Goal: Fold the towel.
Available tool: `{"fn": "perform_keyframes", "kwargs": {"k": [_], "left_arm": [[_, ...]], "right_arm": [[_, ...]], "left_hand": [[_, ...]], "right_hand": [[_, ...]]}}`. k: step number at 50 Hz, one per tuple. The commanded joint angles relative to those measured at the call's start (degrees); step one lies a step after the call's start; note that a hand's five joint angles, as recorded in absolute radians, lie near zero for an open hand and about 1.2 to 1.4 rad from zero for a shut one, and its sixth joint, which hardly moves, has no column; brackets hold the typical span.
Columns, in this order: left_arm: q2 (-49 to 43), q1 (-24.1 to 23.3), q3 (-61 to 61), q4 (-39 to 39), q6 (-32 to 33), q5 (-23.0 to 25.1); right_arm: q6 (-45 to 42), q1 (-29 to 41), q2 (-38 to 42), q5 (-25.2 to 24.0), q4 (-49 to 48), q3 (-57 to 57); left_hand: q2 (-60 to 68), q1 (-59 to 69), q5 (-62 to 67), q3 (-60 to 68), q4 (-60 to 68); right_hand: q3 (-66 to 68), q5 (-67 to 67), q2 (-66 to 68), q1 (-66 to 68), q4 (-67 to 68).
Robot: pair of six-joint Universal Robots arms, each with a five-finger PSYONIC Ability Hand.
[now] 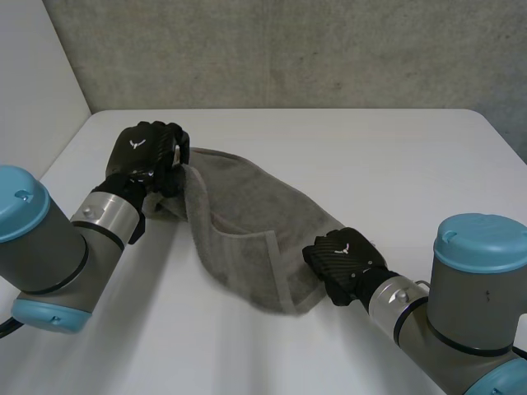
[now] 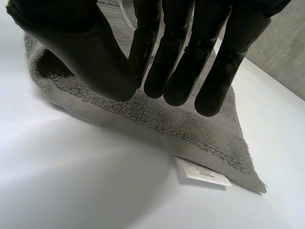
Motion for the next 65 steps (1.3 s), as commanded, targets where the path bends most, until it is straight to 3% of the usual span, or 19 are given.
{"fn": "perform_keyframes", "kwargs": {"k": [1,37,40,41,44,47,51,55,60,62,65], "left_arm": [[-0.1,0.0,0.0,0.0,0.0,0.0],[0.1,0.3,0.0,-0.1,-0.4,-0.1],[0.3,0.3,0.0,-0.1,-0.4,-0.1],[-8.4,-3.9,14.1,-9.8,0.1,-2.1],[-8.4,-3.9,14.1,-9.8,0.1,-2.1],[-8.2,-3.9,14.2,-9.8,0.1,-2.1],[-7.7,-3.8,14.2,-9.8,0.1,-2.1],[-6.8,-3.8,14.1,-9.9,0.1,-2.0],[-5.9,-3.8,14.1,-10.0,0.1,-1.9],[-5.6,-3.8,14.0,-10.0,0.1,-1.9],[-4.5,-3.8,13.3,-10.2,0.2,-1.8]], "right_arm": [[0.2,0.1,0.1,-0.7,-0.1,0.1],[0.2,2.5,1.6,-0.8,-0.1,-0.1],[0.1,2.6,1.6,-0.7,-0.1,-0.1],[4.8,11.8,3.8,9.8,9.3,-8.0],[6.0,11.5,4.1,9.1,14.7,-9.4],[6.2,10.4,4.2,8.6,14.4,-9.7],[6.6,9.7,4.1,8.5,14.2,-10.0],[6.5,9.7,4.0,8.5,14.3,-10.5],[6.5,9.9,3.3,9.1,13.7,-12.8],[6.6,9.9,3.1,8.7,13.5,-14.7],[6.7,10.3,4.4,9.0,15.1,-21.5]], "left_hand": [[-10.3,-3.9,-16.7,-11.7,-10.5],[-10.3,-3.9,-16.7,-11.7,-10.5],[-10.3,-3.9,-16.7,-11.7,-10.5],[-10.3,-3.9,-16.7,-11.7,-10.5],[-10.3,-3.9,-16.7,-11.7,-10.5],[-10.3,-3.9,-16.7,-11.7,-10.5],[-10.3,-3.9,-16.7,-11.7,-10.5],[-10.3,-3.9,-16.7,-11.7,-10.5],[-10.3,-3.9,-16.7,-11.7,-10.5],[-10.3,-3.9,-16.7,-11.7,-10.5],[-10.3,-3.9,-16.7,-11.7,-10.5]], "right_hand": [[-0.6,-0.3,-0.5,-0.5,-0.5],[-2.2,-1.8,-2.0,-2.0,-2.1],[-7.9,-7.5,-7.7,-7.7,-7.8],[-36.2,-35.8,-36.0,-36.0,-36.1],[-27.4,-27.0,-27.2,-27.2,-27.3],[-9.6,-9.3,-9.5,-9.5,-9.5],[-1.3,-0.9,-1.1,-1.1,-1.2],[-13.1,-12.7,-12.9,-12.9,-13.0],[-18.0,-17.6,-17.8,-17.8,-17.9],[-24.5,-24.1,-24.3,-24.4,-24.4],[-46.5,-46.1,-46.3,-46.3,-46.4]]}}
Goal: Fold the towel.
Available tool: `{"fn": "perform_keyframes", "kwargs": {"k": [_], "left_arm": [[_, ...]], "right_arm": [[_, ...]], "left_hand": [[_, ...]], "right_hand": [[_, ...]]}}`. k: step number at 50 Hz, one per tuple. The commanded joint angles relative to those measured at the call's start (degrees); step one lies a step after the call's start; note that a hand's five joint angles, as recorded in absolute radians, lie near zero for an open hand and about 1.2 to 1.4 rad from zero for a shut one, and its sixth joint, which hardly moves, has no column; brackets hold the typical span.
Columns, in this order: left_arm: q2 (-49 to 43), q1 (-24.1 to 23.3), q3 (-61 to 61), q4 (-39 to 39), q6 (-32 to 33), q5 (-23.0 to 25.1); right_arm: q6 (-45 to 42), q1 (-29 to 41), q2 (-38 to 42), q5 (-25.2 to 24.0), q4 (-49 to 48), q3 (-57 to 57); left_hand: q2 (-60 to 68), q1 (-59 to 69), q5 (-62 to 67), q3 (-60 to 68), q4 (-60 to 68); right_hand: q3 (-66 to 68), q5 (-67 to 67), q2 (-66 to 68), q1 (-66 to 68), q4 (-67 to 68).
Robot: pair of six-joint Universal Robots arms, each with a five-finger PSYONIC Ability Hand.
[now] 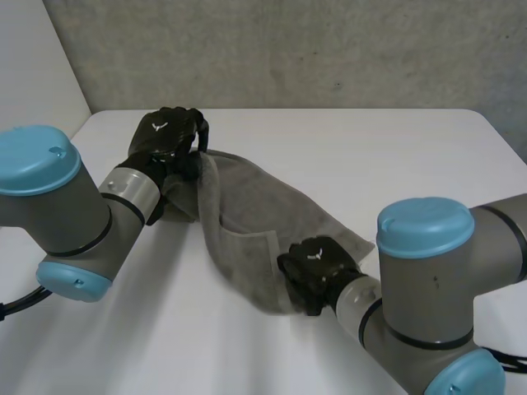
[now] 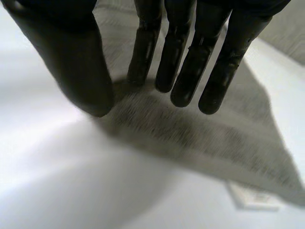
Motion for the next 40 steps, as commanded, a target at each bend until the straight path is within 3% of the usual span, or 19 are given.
{"fn": "perform_keyframes", "kwargs": {"k": [1,10,18,23,32,40], "left_arm": [[1.5,0.0,-0.8,-0.2,0.2,0.1],[5.8,0.1,-5.7,-0.5,0.4,0.4],[11.5,-0.1,-12.1,-0.3,0.4,0.9],[15.6,-0.1,-17.5,-0.3,0.5,1.2],[20.7,0.0,-22.6,-0.2,0.5,5.5],[23.7,0.0,-24.3,-0.2,0.4,5.8]], "right_arm": [[0.1,0.5,0.9,0.1,1.1,-8.4],[4.4,0.6,11.2,-1.4,7.2,-23.6],[14.7,0.1,21.2,-10.3,9.6,-33.7],[17.5,0.2,25.1,-12.6,9.8,-37.1],[21.2,0.7,27.7,-15.7,9.5,-39.4],[21.7,1.8,28.9,-14.3,9.0,-40.2]], "left_hand": [[-10.3,-9.8,-20.6,-11.7,-10.3],[-10.3,-9.8,-20.6,-11.7,-10.3],[-10.3,-9.8,-20.6,-11.7,-10.3],[-10.3,-9.8,-20.6,-11.7,-10.3],[-10.3,-9.8,-20.6,-11.7,-10.3],[-10.3,-9.8,-20.6,-11.7,-10.3]], "right_hand": [[-23.1,-21.7,-22.4,-21.7,-22.3],[-25.2,-23.9,-24.6,-23.9,-24.5],[-27.4,-26.1,-26.8,-26.1,-26.7],[-27.3,-25.9,-26.6,-25.9,-26.5],[-26.8,-25.4,-26.1,-25.4,-26.0],[-27.6,-26.2,-27.0,-26.3,-26.8]]}}
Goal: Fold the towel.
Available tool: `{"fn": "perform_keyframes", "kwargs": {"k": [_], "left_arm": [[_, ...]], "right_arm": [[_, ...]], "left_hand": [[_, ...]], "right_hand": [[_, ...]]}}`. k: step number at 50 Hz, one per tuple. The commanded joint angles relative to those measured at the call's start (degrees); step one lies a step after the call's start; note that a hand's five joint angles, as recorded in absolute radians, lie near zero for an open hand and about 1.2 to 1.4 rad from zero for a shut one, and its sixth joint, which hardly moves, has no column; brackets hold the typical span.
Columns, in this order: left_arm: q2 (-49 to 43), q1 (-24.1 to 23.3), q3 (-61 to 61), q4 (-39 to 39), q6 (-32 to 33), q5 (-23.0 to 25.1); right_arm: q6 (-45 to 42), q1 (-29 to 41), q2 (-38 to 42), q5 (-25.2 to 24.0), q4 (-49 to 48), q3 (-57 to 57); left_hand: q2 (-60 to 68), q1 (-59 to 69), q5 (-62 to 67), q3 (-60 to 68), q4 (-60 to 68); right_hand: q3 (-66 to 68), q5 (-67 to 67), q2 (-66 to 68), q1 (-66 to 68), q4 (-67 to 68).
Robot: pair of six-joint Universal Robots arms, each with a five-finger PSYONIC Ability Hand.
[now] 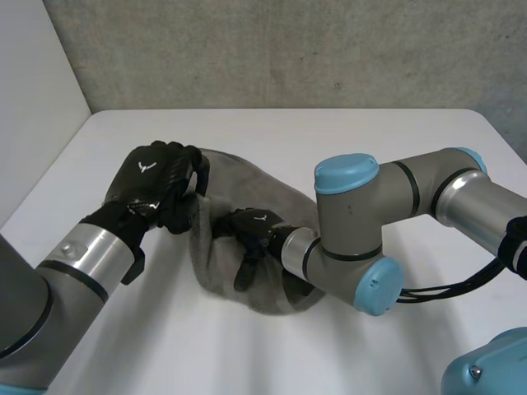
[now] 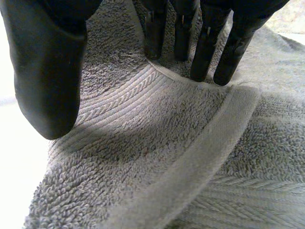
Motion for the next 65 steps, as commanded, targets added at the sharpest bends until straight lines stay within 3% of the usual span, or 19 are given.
{"fn": "perform_keyframes", "kwargs": {"k": [1,8,18,24,25,27,29,36,42,43,44,46,52,59,65], "left_arm": [[2.0,0.1,-1.0,0.0,-0.1,0.3],[3.4,0.5,-1.2,-0.1,-0.1,0.3],[7.3,0.8,-2.6,-0.1,-0.2,0.4],[7.3,0.9,-2.6,0.1,-0.2,0.4],[7.3,0.9,-2.6,0.1,-0.2,0.4],[6.7,1.0,-2.5,0.4,-0.2,0.4],[6.4,1.2,-2.5,0.4,-0.2,0.3],[2.4,1.9,-2.1,1.5,-0.1,0.3],[-0.9,3.4,-1.8,1.8,0.1,0.2],[-1.4,4.2,-1.8,1.8,0.1,0.2],[-1.4,4.2,-1.8,1.8,0.1,0.2],[-2.0,5.8,-1.8,1.8,0.1,0.2],[-3.3,7.8,-1.6,1.8,1.1,0.3],[-10.2,8.0,-0.7,1.7,10.9,0.6],[-16.4,7.5,1.1,1.7,16.5,0.6]], "right_arm": [[0.5,1.1,0.9,1.3,-0.6,-0.5],[-0.1,1.1,0.4,7.7,-0.4,-0.4],[-1.2,2.2,1.2,8.8,-0.7,-0.7],[-4.7,2.5,2.0,9.7,-0.6,-0.8],[-4.7,2.5,2.0,9.7,-0.6,-0.8],[-5.6,2.6,1.6,9.9,-0.6,-0.7],[-5.8,2.6,1.4,9.9,-0.5,-0.4],[-6.6,1.7,-4.2,9.8,-0.7,3.3],[-12.5,-2.6,-10.0,9.8,-3.8,9.7],[-14.4,-3.2,-11.3,9.9,-4.2,11.3],[-14.4,-3.3,-11.3,9.9,-4.2,11.4],[-16.9,-4.6,-14.1,9.9,-4.3,14.1],[-19.6,-9.3,-18.6,10.0,-5.7,19.3],[-27.6,-16.0,-24.4,9.9,-9.5,28.6],[-29.2,-20.0,-25.3,10.0,-10.9,31.0]], "left_hand": [[-10.3,-9.8,-20.6,-11.5,-10.3],[-10.3,-9.8,-20.6,-11.5,-10.3],[-10.3,-9.8,-20.6,-11.5,-10.3],[-10.3,-9.8,-20.6,-11.5,-10.3],[-10.3,-9.8,-20.6,-11.5,-10.3],[-10.3,-9.8,-20.6,-11.5,-10.3],[-10.3,-9.8,-20.6,-11.5,-10.3],[-10.3,-9.8,-20.6,-11.5,-10.3],[-11.1,-10.6,-21.4,-12.3,-11.1],[-19.1,-18.6,-29.4,-20.3,-19.1],[-19.1,-18.7,-29.4,-20.4,-19.2],[-38.7,-38.3,-49.0,-40.0,-38.8],[-47.4,-47.0,-57.7,-48.6,-47.4],[-49.6,-49.2,-59.9,-50.8,-49.6],[-49.3,-48.8,-59.6,-50.5,-49.3]], "right_hand": [[-4.8,-1.4,-4.7,-4.1,-3.6],[-4.8,-1.4,-4.7,-4.1,-3.6],[-2.3,1.1,-2.2,-1.6,-1.1],[32.8,36.2,32.9,33.5,34.0],[32.9,36.3,33.0,33.5,34.1],[53.3,56.7,53.4,54.0,54.5],[57.0,60.4,57.1,57.7,58.2],[57.0,60.4,57.2,57.7,58.3],[57.0,60.4,57.2,57.7,58.3],[57.0,60.4,57.2,57.7,58.3],[57.0,60.4,57.2,57.7,58.3],[57.0,60.4,57.2,57.7,58.3],[57.0,60.4,57.2,57.7,58.3],[57.0,60.4,57.2,57.7,58.3],[57.0,60.4,57.2,57.7,58.3]]}}
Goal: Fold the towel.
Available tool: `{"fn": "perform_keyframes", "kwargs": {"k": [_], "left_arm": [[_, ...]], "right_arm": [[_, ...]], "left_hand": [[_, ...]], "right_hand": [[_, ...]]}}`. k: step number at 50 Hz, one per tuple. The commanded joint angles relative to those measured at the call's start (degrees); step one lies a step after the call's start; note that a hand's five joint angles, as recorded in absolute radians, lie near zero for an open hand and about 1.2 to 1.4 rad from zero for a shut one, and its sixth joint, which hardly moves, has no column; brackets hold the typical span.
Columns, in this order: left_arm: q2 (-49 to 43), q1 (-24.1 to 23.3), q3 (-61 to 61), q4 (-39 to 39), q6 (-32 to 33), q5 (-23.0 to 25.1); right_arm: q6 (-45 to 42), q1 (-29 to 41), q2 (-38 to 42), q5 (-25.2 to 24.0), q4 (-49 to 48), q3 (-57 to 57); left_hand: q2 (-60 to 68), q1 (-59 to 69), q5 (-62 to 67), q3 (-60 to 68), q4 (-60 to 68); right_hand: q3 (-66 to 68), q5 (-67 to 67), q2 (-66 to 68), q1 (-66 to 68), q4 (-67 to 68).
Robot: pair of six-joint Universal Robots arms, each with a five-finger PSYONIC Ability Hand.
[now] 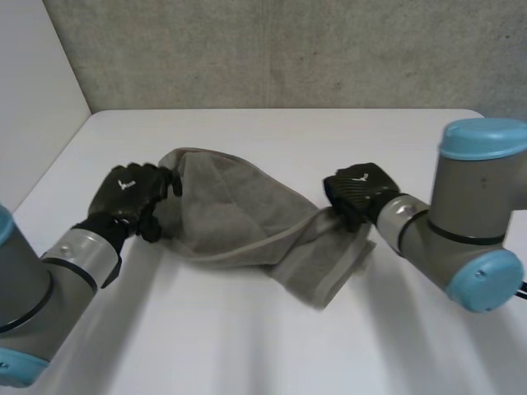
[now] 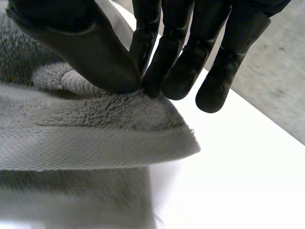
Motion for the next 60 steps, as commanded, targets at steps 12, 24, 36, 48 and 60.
{"fn": "perform_keyframes", "kwargs": {"k": [12,24,36,48,60], "left_arm": [[-14.5,0.2,6.9,0.6,10.7,-0.1],[-22.9,0.2,16.2,0.7,11.1,-0.7],[-26.9,0.2,20.1,0.5,17.1,-0.7],[-24.4,0.3,17.9,0.5,17.2,-0.6],[-23.5,0.2,17.8,1.3,16.9,-0.6]], "right_arm": [[-3.9,-8.3,-1.7,1.8,-6.1,4.7],[-4.9,-10.5,-1.5,2.0,-6.1,4.4],[-3.4,-8.6,-1.6,-0.8,-3.1,4.6],[11.9,-4.0,9.9,-11.1,3.4,-10.1],[11.9,-0.8,21.6,-10.8,10.8,-22.5]], "left_hand": [[-5.7,-6.0,-15.1,-5.5,-6.5],[-5.3,-5.7,-14.7,-5.1,-6.2],[9.7,9.3,0.2,9.8,8.8],[26.0,25.6,16.5,26.1,25.1],[30.2,29.8,20.7,30.3,29.3]], "right_hand": [[3.5,3.3,3.9,3.5,3.2],[3.5,3.3,3.9,3.5,3.2],[-53.3,-53.5,-52.9,-53.3,-53.6],[-53.2,-53.4,-52.7,-53.1,-53.5],[-26.0,-26.2,-25.6,-26.0,-26.3]]}}
